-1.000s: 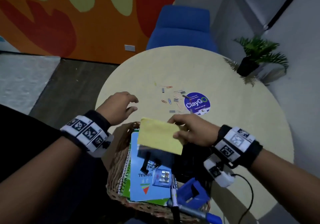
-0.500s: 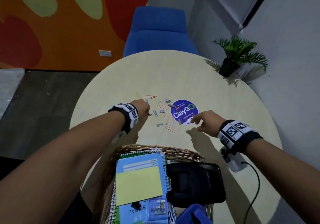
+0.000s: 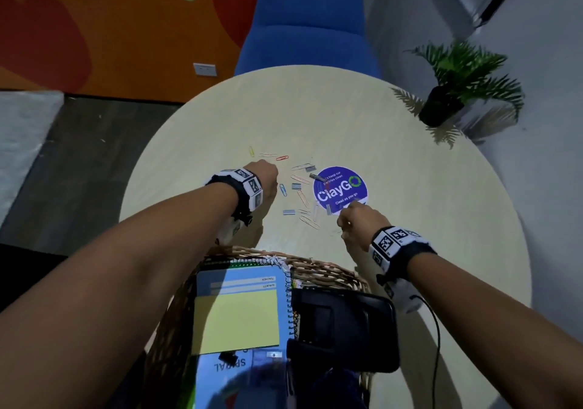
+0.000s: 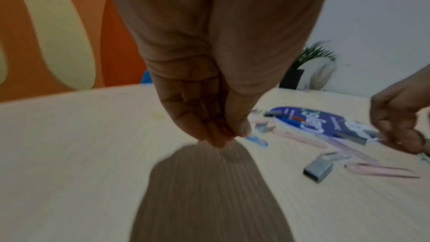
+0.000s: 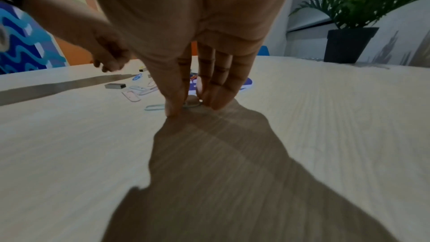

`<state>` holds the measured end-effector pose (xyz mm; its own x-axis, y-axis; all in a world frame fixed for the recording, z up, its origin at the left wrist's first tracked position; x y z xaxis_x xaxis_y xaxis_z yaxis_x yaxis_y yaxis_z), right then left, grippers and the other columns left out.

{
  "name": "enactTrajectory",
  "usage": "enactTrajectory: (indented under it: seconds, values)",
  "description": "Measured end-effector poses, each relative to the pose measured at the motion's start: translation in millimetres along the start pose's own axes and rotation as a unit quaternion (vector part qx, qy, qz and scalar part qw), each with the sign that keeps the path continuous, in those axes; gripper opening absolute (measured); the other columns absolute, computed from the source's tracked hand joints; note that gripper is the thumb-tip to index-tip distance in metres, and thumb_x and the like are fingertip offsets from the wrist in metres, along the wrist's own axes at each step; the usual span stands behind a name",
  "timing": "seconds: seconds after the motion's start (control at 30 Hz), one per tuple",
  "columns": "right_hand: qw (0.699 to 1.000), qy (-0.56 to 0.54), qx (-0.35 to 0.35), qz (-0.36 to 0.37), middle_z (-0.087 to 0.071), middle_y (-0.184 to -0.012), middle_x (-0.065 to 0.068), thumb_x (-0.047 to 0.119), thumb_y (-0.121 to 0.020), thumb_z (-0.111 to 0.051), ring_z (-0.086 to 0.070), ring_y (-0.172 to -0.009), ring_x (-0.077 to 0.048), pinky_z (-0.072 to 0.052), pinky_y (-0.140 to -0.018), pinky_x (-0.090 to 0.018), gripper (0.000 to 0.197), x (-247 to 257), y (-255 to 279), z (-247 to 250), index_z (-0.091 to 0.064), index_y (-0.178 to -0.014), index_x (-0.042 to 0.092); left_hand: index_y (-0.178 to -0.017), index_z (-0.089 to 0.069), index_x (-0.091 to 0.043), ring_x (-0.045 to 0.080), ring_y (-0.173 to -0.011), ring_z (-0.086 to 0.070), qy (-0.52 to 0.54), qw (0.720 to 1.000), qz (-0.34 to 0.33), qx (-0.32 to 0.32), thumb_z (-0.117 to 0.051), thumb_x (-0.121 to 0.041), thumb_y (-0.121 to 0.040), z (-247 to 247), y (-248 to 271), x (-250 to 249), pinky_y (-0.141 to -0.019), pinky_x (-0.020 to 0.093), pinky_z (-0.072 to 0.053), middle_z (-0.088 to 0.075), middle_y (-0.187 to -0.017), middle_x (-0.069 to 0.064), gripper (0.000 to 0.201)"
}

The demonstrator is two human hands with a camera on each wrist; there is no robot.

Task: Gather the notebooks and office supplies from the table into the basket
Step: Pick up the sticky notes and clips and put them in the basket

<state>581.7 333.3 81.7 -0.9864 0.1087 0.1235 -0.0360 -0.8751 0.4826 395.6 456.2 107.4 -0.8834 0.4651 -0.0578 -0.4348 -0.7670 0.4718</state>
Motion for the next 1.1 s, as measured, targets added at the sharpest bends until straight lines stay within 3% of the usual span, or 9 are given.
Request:
enactTrajectory:
  seconds: [0.07,0.13,0.27,0.37,0.53,0.63,0.83,1.0,1.1]
  values:
    - [1.0,-0.015,-0.001,-0.001,-0.058,-0.103,-0.006,0.018,-0.08,-0.067,-0.06,-0.092,-0.029,-0.051,-0.083,-0.037,0.009,-2,-1,0,-0.064,-0.089,0.015,-0.1,-0.065,-0.002,0.034,-0.088,-0.064,0.038,0.999,-0.017,-0.033,-0.055,-0.014,-0.091,19,23,0,-0.076,0.037,-0.05,-0.067,-0.1,0.018,0.018]
    - [1.0,-0.017,0.004,0.012,-0.064,-0.097,-0.011,0.021,-0.084,-0.061,-0.061,-0.085,-0.03,-0.053,-0.079,-0.037,0.008,-2,0,-2,-0.059,-0.08,0.013,-0.108,-0.063,-0.007,0.029,-0.087,-0.065,0.109,0.992,-0.038,-0.051,-0.06,-0.012,-0.089,32,56,-1,-0.085,0.037,-0.052,-0.069,-0.102,0.013,0.02]
    - [0.997,-0.048,-0.006,0.053,-0.068,-0.084,-0.016,0.018,-0.084,-0.052,-0.062,-0.079,-0.034,-0.053,-0.073,-0.037,0.017,3,1,12,-0.058,-0.075,0.006,-0.094,-0.069,-0.012,0.012,-0.063,-0.061,0.164,0.982,-0.08,-0.042,-0.063,-0.012,-0.088,28,129,2,-0.072,0.024,-0.047,-0.063,-0.072,-0.005,0.008]
    - [0.985,-0.128,0.0,0.113,-0.07,-0.077,-0.012,0.007,-0.08,-0.058,-0.066,-0.072,-0.028,-0.056,-0.077,-0.043,0.014,19,9,39,-0.06,-0.069,0.016,-0.088,-0.071,-0.017,-0.007,-0.052,-0.054,0.183,0.979,-0.091,0.005,-0.061,-0.011,-0.086,-5,177,4,-0.059,0.009,-0.039,-0.057,-0.061,-0.021,0.012]
    - [0.954,-0.186,0.07,0.224,-0.07,-0.072,-0.003,0.001,-0.086,-0.058,-0.065,-0.06,-0.006,-0.055,-0.071,-0.025,0.017,83,46,69,-0.069,-0.094,0.012,-0.1,-0.074,-0.018,0.001,-0.077,-0.069,0.246,0.961,-0.107,0.075,-0.059,-0.012,-0.089,-53,206,11,-0.069,0.007,-0.047,-0.076,-0.086,-0.008,0.02]
    - [0.935,-0.169,0.108,0.292,-0.071,-0.071,0.0,0.006,-0.086,-0.062,-0.061,-0.057,0.006,-0.047,-0.066,-0.008,0.016,122,73,65,-0.073,-0.096,0.01,-0.106,-0.072,-0.025,0.005,-0.092,-0.067,0.211,0.97,-0.11,0.039,-0.053,-0.02,-0.094,-43,194,32,-0.079,0.021,-0.051,-0.075,-0.103,-0.008,0.023]
    - [0.908,-0.166,0.193,0.334,-0.069,-0.072,-0.001,0.004,-0.09,-0.054,-0.058,-0.056,0.009,-0.039,-0.06,0.0,0.025,160,96,57,-0.073,-0.104,0.011,-0.108,-0.07,-0.017,0.016,-0.092,-0.068,0.159,0.98,-0.082,-0.087,-0.059,-0.023,-0.091,15,105,75,-0.084,0.026,-0.049,-0.074,-0.106,0.0,0.021]
    - [0.892,-0.09,0.226,0.381,-0.071,-0.114,-0.009,-0.001,-0.09,-0.046,-0.065,-0.1,-0.019,-0.039,-0.082,-0.013,0.039,174,96,45,-0.065,-0.121,0.013,-0.12,-0.063,-0.016,0.026,-0.112,-0.06,0.08,0.99,-0.055,-0.105,-0.053,-0.021,-0.093,36,1,89,-0.093,0.037,-0.049,-0.06,-0.129,0.008,0.03]
    - [0.922,-0.09,0.182,0.329,-0.071,-0.115,-0.007,0.005,-0.09,-0.048,-0.065,-0.104,-0.022,-0.047,-0.091,-0.023,0.038,160,67,49,-0.062,-0.123,0.016,-0.126,-0.059,-0.016,0.026,-0.125,-0.053,-0.003,0.993,-0.089,-0.076,-0.046,-0.026,-0.096,27,-40,80,-0.097,0.041,-0.049,-0.041,-0.15,0.004,0.034]
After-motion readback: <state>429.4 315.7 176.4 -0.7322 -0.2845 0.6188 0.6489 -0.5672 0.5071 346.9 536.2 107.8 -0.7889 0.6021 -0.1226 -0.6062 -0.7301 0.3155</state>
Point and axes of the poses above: each hand's wrist, its own y-axis away from the middle knuckle, its own z-axis out of the back of the hand, x = y × z, the point moved 5 cm from there along -y, towards the middle knuckle
